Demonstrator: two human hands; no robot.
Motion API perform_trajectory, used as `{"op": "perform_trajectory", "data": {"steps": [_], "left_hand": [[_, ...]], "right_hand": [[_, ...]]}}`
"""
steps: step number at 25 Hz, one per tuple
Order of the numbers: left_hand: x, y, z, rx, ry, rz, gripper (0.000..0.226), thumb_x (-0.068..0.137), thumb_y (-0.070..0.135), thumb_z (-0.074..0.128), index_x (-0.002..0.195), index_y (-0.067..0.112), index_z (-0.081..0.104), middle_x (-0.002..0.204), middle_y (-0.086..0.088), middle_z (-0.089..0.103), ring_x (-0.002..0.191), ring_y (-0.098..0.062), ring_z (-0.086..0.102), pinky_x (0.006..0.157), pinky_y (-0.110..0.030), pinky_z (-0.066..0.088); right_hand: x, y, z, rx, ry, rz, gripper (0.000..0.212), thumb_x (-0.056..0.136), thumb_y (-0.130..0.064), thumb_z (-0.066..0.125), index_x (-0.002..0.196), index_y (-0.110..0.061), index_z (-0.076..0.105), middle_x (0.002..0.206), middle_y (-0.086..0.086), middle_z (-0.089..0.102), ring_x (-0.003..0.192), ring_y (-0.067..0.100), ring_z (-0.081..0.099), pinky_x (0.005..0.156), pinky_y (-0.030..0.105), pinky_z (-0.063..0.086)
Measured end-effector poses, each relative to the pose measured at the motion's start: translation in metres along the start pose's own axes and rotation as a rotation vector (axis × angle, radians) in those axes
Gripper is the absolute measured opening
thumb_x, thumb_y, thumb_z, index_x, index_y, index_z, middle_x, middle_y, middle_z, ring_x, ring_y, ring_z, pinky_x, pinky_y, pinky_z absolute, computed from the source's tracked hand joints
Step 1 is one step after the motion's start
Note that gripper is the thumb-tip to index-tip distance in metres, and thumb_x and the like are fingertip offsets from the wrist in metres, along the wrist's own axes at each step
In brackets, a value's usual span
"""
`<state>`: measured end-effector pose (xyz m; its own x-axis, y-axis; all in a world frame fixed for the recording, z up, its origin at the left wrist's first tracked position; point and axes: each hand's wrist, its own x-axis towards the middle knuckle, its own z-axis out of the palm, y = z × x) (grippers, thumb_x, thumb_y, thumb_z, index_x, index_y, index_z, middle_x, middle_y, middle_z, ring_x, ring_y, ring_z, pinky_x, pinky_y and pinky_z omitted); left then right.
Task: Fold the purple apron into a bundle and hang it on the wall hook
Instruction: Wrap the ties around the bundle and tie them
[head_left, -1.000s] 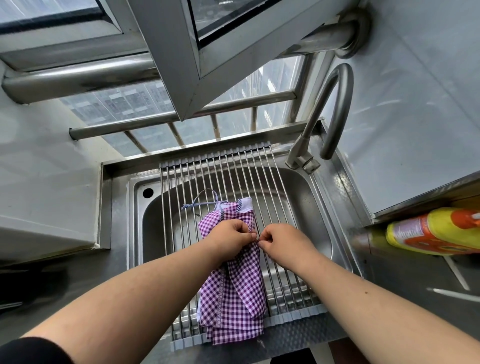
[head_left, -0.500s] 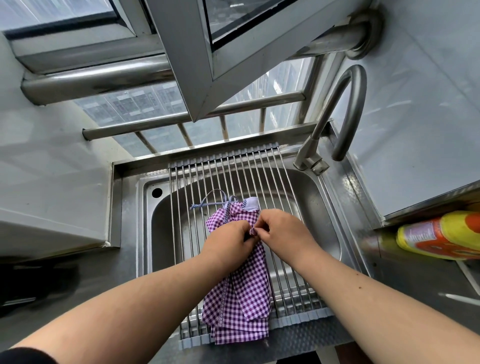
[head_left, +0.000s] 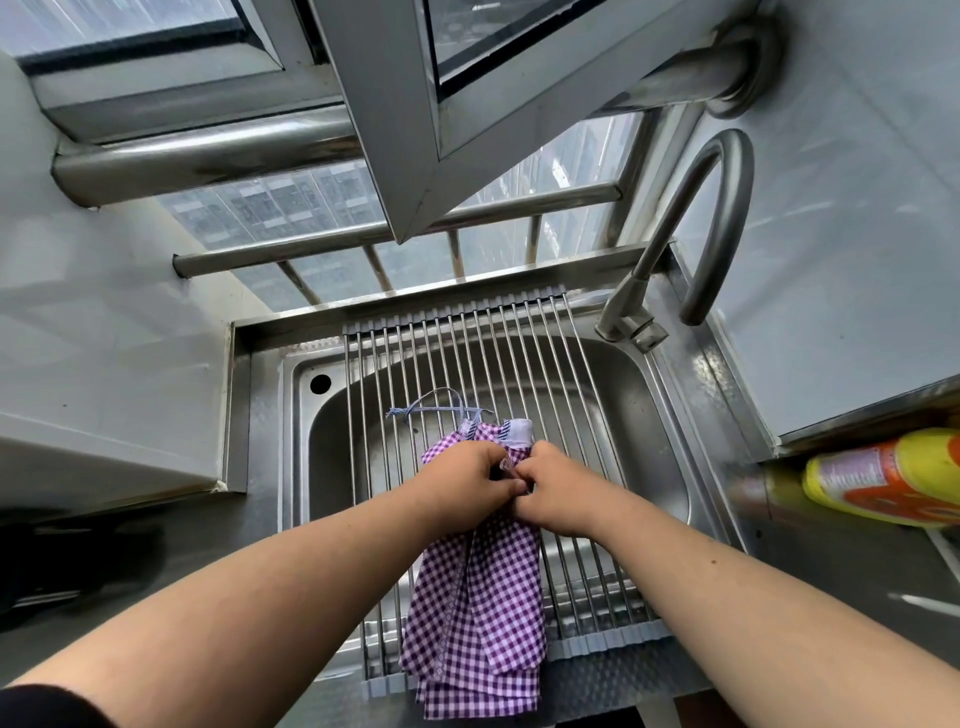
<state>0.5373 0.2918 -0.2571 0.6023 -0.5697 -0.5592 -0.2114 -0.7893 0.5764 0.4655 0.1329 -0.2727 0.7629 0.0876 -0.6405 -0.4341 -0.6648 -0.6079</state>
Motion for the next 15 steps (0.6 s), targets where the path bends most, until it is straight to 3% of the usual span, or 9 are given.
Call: {"op": "perform_trajectory", "data": {"steps": [3,7,9,12,15], "left_hand": [[0.005,-0.003,0.001,-0.057,-0.004,-0.057,0.018,0.096,0.035,0.073,0.092,0.017,0.071,0.090,0.000,0.074,0.083,-0.015,0.070,0.079,-0.037,0.061],[0.007,-0.002,0.001,-0.075,-0.047,-0.114,0.026,0.096,0.037,0.073,0.095,0.011,0.071,0.094,-0.005,0.075,0.089,-0.020,0.073,0.082,-0.038,0.063],[0.007,-0.001,0.001,-0.090,-0.060,-0.129,0.026,0.096,0.037,0.073,0.095,0.011,0.071,0.094,-0.004,0.076,0.089,-0.018,0.073,0.085,-0.039,0.063],[0.007,-0.001,-0.001,-0.128,-0.080,-0.158,0.025,0.097,0.037,0.072,0.096,0.012,0.072,0.096,-0.004,0.076,0.092,-0.020,0.074,0.087,-0.040,0.063],[0.008,-0.002,0.000,-0.130,-0.086,-0.164,0.027,0.097,0.038,0.072,0.099,0.011,0.072,0.098,-0.006,0.077,0.090,-0.020,0.073,0.086,-0.039,0.063]], "right_hand": [[0.000,-0.001,0.000,0.022,0.115,0.070,0.018,0.087,-0.035,0.070,0.075,-0.022,0.064,0.086,-0.002,0.068,0.071,0.017,0.062,0.066,0.041,0.055],[-0.008,0.001,0.000,0.042,0.213,0.155,0.015,0.085,-0.034,0.074,0.082,-0.020,0.072,0.080,0.001,0.075,0.070,0.017,0.070,0.063,0.036,0.055],[-0.010,-0.002,-0.002,0.018,0.182,0.205,0.018,0.085,-0.027,0.068,0.075,-0.012,0.073,0.074,0.006,0.075,0.062,0.019,0.066,0.062,0.039,0.058],[-0.017,-0.007,-0.011,0.087,0.058,0.224,0.030,0.091,-0.029,0.066,0.064,-0.018,0.058,0.060,-0.001,0.055,0.052,0.016,0.046,0.051,0.033,0.042],[-0.022,-0.006,-0.019,0.093,-0.092,0.209,0.031,0.093,-0.030,0.062,0.065,-0.021,0.052,0.067,-0.003,0.054,0.056,0.014,0.046,0.056,0.030,0.042]]}}
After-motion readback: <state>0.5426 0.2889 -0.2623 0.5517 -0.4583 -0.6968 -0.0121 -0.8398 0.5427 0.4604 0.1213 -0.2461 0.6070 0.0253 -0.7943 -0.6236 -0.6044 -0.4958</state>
